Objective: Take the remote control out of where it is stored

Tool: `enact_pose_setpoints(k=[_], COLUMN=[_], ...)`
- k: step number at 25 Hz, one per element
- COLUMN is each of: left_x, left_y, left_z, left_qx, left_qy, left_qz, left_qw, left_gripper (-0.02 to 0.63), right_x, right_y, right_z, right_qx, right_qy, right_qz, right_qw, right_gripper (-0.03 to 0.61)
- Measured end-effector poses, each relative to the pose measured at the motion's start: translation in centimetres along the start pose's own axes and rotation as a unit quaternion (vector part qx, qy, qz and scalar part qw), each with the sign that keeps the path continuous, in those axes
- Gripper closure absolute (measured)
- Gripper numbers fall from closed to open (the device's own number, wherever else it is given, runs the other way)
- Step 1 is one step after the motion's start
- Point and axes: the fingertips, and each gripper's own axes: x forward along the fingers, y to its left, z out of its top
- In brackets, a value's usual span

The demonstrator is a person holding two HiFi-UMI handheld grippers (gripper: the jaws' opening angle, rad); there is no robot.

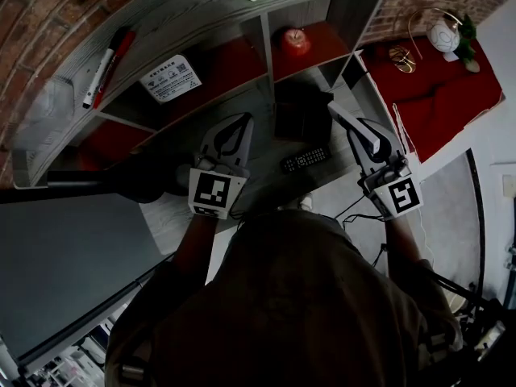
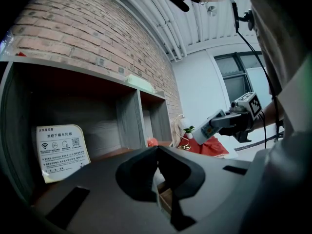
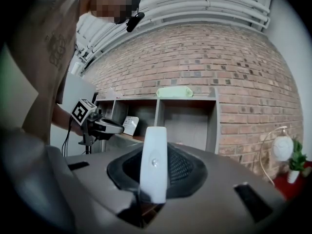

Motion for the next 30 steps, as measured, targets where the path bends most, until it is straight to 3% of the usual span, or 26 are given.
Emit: enact_pose_setpoints(k=[18, 30], left_x=[-0.1, -1.5], left_y=[0.0, 0.4], left_z=[-0.2, -0.8], left_qx=[0.0, -0.007], left_qy=[0.002, 0.009], left_qz=[0.008, 0.024], left_qw=[1.0, 0.9996], left_gripper=[0.601, 0.601], right_x=[0.9, 5.8], right_y=[0.1, 3.8], right_z=[-0.9, -3.7], right_qx=[0.01, 0.002], right_qy=[0.017, 0.075], right_qz=[0.009, 0.1], right_qw=[1.0, 0.992], right_gripper=[0.494, 0.494])
